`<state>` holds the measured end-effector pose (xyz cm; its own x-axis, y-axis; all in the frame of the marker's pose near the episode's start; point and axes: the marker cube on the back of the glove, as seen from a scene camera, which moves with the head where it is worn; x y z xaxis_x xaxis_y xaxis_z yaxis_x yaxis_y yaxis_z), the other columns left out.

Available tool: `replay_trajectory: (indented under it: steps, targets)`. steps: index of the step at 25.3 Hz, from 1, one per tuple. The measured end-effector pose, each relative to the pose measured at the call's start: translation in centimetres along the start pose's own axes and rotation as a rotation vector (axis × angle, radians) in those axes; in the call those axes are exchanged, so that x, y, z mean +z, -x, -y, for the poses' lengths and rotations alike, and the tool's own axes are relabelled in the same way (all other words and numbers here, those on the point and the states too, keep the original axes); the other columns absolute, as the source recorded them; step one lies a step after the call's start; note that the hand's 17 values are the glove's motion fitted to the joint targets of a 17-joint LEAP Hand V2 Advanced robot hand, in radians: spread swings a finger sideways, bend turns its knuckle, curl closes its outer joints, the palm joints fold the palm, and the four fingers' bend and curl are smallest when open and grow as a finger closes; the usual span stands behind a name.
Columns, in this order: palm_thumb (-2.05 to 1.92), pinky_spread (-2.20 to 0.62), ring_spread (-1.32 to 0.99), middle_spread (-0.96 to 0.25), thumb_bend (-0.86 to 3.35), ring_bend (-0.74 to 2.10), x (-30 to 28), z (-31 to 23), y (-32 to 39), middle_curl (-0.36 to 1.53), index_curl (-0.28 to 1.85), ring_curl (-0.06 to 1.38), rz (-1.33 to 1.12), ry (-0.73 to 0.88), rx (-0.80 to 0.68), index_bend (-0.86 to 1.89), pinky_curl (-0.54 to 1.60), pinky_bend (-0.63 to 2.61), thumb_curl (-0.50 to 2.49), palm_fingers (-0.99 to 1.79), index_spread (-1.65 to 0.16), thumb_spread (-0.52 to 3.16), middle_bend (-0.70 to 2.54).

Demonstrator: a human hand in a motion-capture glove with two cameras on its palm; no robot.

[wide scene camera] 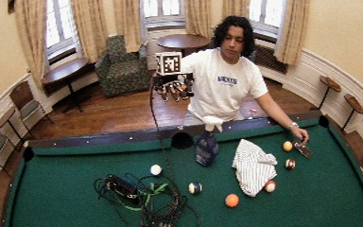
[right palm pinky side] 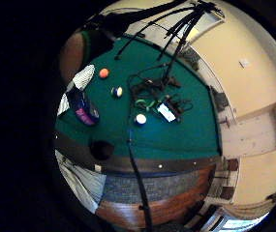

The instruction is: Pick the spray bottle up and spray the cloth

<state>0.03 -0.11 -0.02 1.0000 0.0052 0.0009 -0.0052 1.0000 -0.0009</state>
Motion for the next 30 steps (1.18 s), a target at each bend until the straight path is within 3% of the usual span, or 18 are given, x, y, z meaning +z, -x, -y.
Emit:
replay_trajectory:
  steps: [11, 30]
  targets:
    - [0.33, 0.19, -0.05, -0.07, 0.08, 0.40, 0.4, 0.1, 0.0, 0.16, 0.07, 0.17, -0.007, 0.024, 0.013, 0.09, 0.24, 0.58, 0.15, 0.34, -0.34, 0.72, 0.25]
    - [0.38, 0.22, -0.06, -0.07, -0.02, 0.47, 4.8, -0.7, -0.3, 0.25, 0.12, 0.24, 0.012, 0.092, 0.026, 0.11, 0.30, 0.58, 0.25, 0.31, -0.38, 0.87, 0.26]
